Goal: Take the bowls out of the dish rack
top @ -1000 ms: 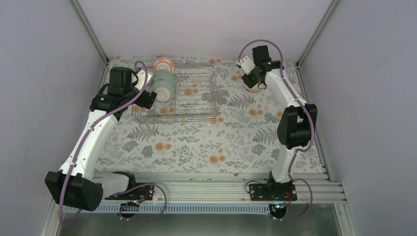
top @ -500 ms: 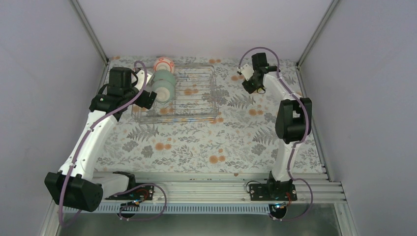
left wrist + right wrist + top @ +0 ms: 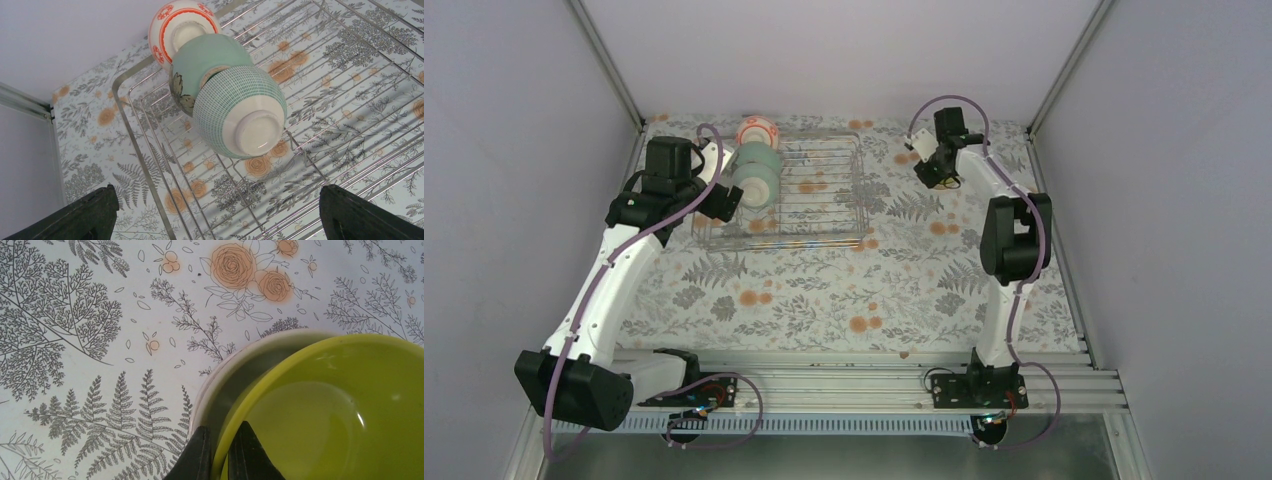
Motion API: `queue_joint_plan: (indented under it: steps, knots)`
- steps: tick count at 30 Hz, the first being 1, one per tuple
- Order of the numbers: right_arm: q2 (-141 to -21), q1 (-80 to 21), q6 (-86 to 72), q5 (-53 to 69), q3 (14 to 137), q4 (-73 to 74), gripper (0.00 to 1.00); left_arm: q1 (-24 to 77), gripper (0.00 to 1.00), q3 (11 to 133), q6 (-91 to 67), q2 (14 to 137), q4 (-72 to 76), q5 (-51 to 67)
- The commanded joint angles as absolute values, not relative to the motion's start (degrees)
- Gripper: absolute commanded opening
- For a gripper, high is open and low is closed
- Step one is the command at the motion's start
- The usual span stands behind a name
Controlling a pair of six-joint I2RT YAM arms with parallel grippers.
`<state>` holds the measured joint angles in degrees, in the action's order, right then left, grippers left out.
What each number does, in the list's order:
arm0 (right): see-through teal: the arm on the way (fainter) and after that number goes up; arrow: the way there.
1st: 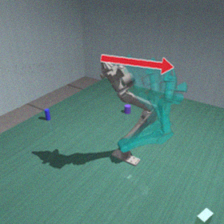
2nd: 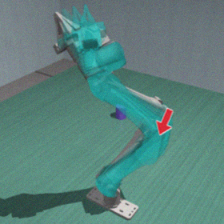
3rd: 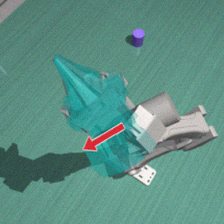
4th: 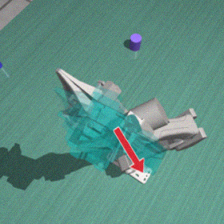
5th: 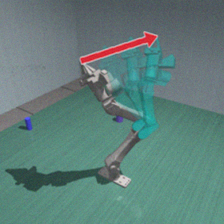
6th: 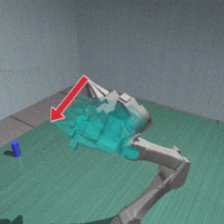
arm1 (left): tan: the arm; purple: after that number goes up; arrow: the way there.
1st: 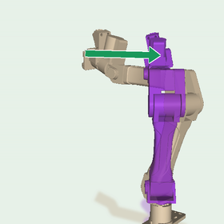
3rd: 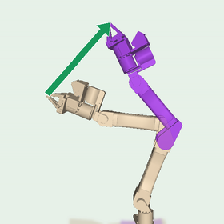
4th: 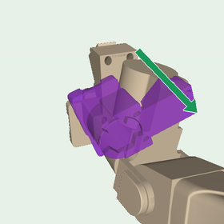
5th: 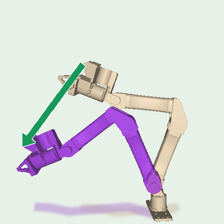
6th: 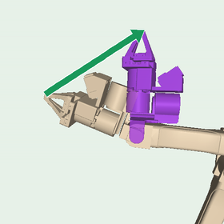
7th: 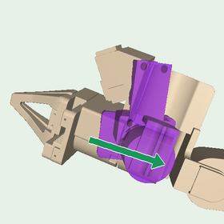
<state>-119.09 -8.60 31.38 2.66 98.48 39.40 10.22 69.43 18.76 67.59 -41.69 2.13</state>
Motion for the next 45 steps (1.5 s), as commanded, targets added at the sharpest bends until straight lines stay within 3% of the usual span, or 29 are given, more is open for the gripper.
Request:
queue_joint_plan:
  steps: [1, 4, 7, 10, 12, 20, 28, 34, 39, 45]
  knots:
    - [-120.77, -7.75, 30.07, 4.43, 101.59, 39.64, 0.04, 9.85, 1.00, 70.39, 18.22, 66.59, -41.58, 2.61]
    - [-121.32, -7.73, 30.20, 3.86, 102.17, 39.99, 0.05, 9.87, 1.00, 70.31, 18.19, 66.83, -41.49, 2.85]
    - [-120.86, -7.79, 30.18, 3.18, 101.96, 39.67, 0.28, 9.87, 1.00, 70.47, 18.19, 66.95, -41.43, 3.05]
    - [-119.66, -7.80, 30.19, 3.97, 102.50, 40.76, 0.45, 9.84, 1.00, 70.40, 18.19, 67.06, -41.44, 3.16]
    - [-118.30, -7.82, 29.73, 4.41, 103.56, 42.29, 0.51, 9.86, 1.00, 70.41, 18.20, 67.07, -41.40, 3.24]
    - [-110.75, -9.64, 28.01, 7.16, 110.27, 48.94, 0.58, 9.85, 1.00, 70.80, 18.06, 67.77, -41.09, 3.59]
    - [-108.02, -18.30, 27.59, 12.48, 115.13, 53.01, 0.63, 9.87, 1.00, 71.66, 18.47, 69.22, -40.66, 2.59]
    - [-114.38, -22.85, 26.24, 23.72, 123.30, 57.55, 0.69, 9.89, 1.00, 71.47, 19.82, 68.67, -40.22, 0.10]
    - [-121.07, -25.72, 24.44, 37.88, 130.58, 59.22, 0.79, 9.49, 1.00, 69.68, 20.58, 67.95, -38.13, -4.00]
    - [-129.77, -29.32, 21.39, 45.68, 135.18, 57.17, 0.85, 7.76, 1.00, 64.96, 22.65, 68.98, -34.17, -5.51]
